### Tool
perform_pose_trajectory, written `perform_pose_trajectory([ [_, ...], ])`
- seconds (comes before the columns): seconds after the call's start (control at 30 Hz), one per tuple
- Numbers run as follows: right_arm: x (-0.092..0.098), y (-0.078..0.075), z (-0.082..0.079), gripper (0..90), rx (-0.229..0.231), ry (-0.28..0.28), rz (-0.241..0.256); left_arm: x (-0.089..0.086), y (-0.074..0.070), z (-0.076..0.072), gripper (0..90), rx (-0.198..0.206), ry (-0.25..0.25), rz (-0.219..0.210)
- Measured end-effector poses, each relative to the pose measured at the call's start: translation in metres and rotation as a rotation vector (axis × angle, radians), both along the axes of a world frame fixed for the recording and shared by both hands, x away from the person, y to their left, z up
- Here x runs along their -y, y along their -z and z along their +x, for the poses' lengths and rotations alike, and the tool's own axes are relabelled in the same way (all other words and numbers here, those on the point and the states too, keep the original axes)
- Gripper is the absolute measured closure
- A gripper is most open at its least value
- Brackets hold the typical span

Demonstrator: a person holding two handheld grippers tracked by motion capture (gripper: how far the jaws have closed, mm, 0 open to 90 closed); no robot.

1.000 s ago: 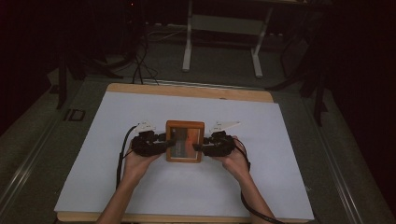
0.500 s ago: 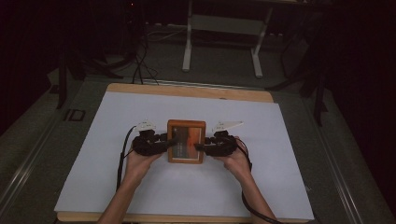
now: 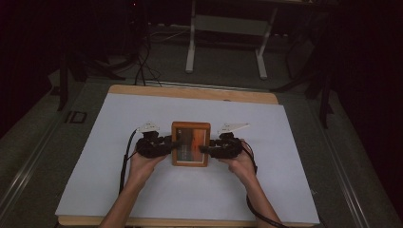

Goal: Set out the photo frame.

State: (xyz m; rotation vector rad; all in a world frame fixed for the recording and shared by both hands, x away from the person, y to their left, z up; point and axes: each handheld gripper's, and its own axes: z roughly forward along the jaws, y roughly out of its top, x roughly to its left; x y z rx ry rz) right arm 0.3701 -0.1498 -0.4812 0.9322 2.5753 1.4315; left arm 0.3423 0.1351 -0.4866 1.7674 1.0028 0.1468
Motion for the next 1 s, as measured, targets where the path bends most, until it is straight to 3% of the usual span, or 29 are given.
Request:
perform_pose_trajectory([
  [0.77, 0.0097, 0.0062, 0.0058, 57.7, -0.018, 0.028, 0.022, 0.0088, 0.0032, 0.0078, 58.4, 0.003, 0.000, 0.009],
  [1.0, 0.0082, 0.0060, 0.0062, 56.5, -0.010, 0.028, 0.014, 0.0097, 0.0020, 0.0059, 58.9, 0.012, 0.005, 0.029],
])
